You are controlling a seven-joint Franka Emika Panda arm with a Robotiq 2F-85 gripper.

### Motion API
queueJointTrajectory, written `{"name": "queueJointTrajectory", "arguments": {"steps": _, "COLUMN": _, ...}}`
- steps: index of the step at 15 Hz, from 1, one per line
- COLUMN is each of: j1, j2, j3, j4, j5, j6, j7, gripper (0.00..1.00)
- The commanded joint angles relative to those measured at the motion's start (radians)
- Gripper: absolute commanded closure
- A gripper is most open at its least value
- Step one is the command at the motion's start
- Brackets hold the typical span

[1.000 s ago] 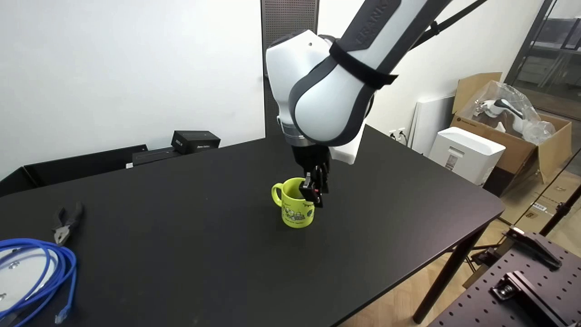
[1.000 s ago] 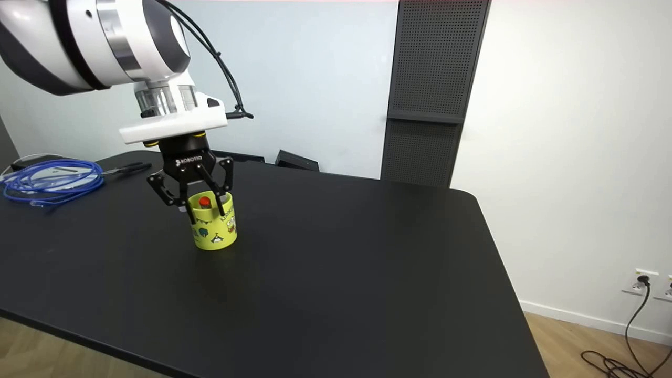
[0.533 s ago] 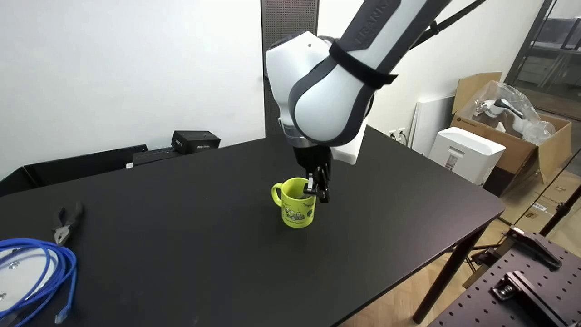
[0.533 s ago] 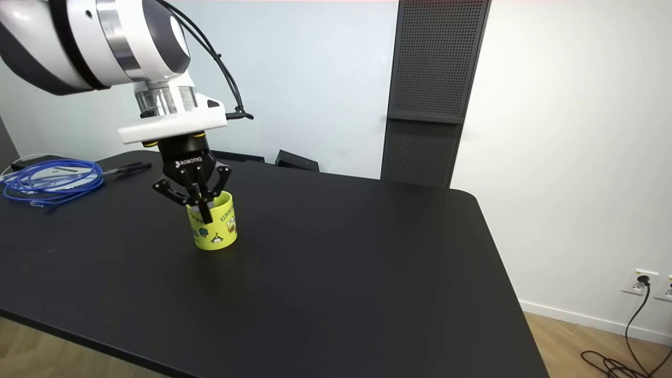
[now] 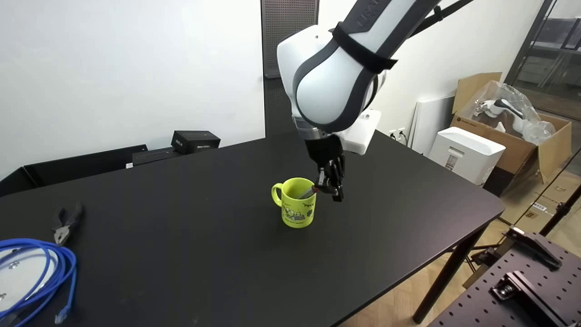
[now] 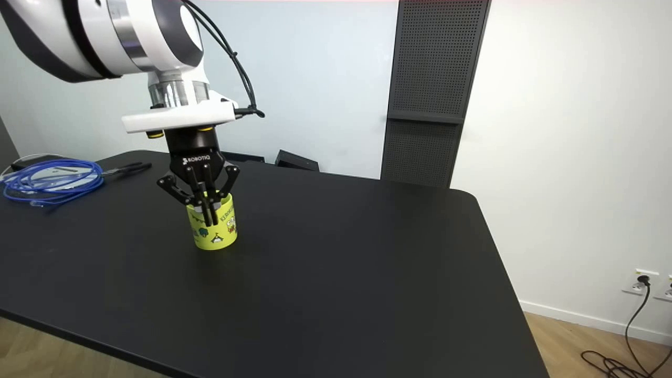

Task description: Put the marker on the table

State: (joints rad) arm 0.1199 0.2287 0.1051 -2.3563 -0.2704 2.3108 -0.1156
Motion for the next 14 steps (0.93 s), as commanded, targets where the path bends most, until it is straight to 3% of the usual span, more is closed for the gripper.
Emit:
{"name": "queueJointTrajectory", "arguments": {"steps": 1, "j1": -0.020, "j2": -0.086, "j3": -0.008, "j4": -0.018, "j5": 0.041, "j6": -0.076, "j7": -0.017, "gripper": 0.61}}
{"name": "queueJointTrajectory", "arguments": {"steps": 5, "j1": -0.016, "j2": -0.175, "j3": 0.002, "j4": -0.021, "j5": 0.063, "j6": -0.119, "j7": -0.041, "gripper": 0.33}}
{"name": "queueJointTrajectory", "arguments": {"steps": 10, "j1": -0.005, "j2": -0.201, "j3": 0.014, "j4": 0.020, "j5": 0.077, "j6": -0.139, "j7": -0.075, "gripper": 0.00}}
{"name": "queueJointTrajectory", "arguments": {"steps": 14, "j1": -0.002, "j2": -0.172, "j3": 0.019, "j4": 0.039, "j5": 0.071, "j6": -0.126, "j7": -0.103, "gripper": 0.00}}
